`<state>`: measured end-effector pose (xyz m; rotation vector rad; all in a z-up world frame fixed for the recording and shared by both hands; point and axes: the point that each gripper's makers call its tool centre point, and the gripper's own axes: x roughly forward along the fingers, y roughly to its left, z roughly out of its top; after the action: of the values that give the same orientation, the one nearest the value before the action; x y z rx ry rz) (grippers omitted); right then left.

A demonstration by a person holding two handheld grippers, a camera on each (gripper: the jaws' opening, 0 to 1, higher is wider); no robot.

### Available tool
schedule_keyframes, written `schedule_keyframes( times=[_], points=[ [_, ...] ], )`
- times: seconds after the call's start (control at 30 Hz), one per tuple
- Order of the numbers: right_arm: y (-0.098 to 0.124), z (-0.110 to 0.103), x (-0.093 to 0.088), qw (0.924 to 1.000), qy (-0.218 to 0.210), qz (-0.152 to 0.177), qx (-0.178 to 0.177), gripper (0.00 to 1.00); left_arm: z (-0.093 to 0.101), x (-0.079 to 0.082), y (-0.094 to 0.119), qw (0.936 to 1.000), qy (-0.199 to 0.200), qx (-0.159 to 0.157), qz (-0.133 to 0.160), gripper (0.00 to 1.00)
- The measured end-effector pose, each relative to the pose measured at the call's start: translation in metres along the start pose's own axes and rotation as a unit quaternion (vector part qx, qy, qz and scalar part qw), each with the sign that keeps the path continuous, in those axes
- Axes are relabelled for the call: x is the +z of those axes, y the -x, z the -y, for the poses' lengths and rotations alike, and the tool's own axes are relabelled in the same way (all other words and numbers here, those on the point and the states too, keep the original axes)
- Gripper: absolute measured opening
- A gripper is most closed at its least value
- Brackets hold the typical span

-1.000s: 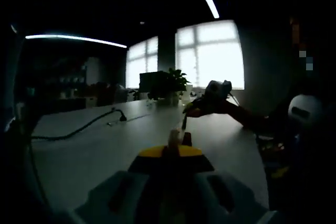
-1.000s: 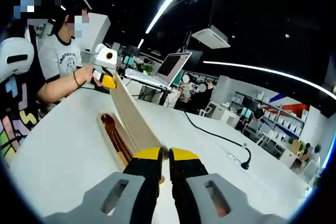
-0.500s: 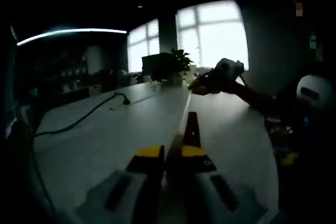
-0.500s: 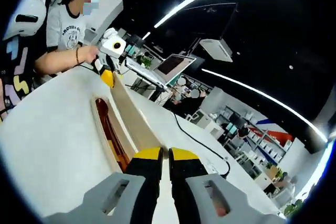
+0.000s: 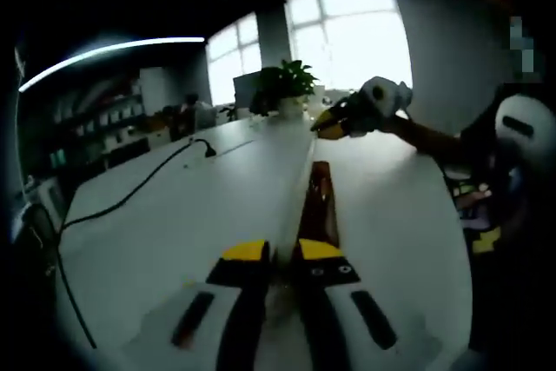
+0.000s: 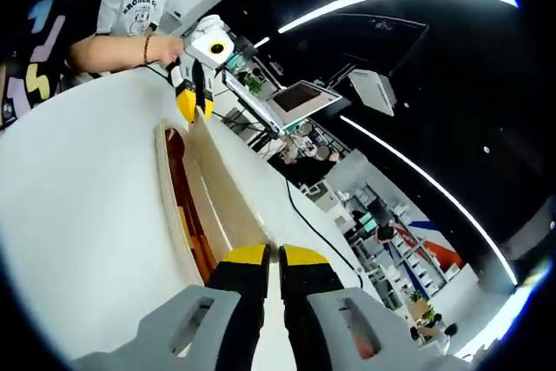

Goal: Arrange the utensils inside the cutlery case until each visible utensil rests in its matching compartment.

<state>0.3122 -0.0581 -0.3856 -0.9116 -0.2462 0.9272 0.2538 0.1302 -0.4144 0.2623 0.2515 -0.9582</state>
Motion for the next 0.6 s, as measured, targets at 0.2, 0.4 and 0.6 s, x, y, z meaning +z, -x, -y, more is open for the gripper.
schedule_keyframes(
  times=[0.2, 0.4, 0.6],
  points=[
    [0.002, -0.004, 0.01, 0.9997, -0.011, 0.022, -0.006, 0.02, 0.002, 0.01, 0.001, 0.9997, 0.014, -0.003, 0.02, 0.06],
    [0.002, -0.005, 0.012, 0.9997, 0.005, 0.021, -0.008, 0.02, -0.015, -0.003, 0.001, 0.9969, -0.046, 0.057, -0.029, 0.21],
    [0.001, -0.004, 0.011, 0.9997, 0.0, 0.024, -0.004, 0.02, -0.039, 0.012, 0.013, 0.9885, -0.07, 0.131, -0.025, 0.25]
  ],
)
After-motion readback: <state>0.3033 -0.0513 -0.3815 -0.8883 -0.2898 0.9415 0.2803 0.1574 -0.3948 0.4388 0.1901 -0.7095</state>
